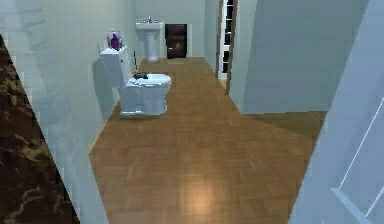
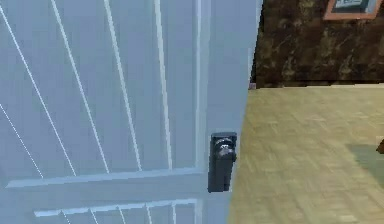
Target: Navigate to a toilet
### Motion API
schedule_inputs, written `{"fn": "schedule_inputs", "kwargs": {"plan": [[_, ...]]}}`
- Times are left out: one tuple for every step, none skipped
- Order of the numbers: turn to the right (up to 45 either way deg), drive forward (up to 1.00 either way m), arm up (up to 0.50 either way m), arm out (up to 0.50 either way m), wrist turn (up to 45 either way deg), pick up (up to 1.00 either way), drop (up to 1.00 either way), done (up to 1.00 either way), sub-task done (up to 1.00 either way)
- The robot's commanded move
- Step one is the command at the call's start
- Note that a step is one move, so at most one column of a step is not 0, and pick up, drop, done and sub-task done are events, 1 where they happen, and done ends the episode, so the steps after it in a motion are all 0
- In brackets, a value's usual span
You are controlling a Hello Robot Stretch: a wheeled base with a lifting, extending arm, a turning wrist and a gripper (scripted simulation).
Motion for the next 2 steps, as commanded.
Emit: {"fn": "schedule_inputs", "kwargs": {"plan": [[0.0,1.00,0.00,0.00,0.0,0.00,0.00,0.00,0.00],[3.0,0.00,0.00,0.00,0.0,0.00,0.00,0.00,0.00]]}}
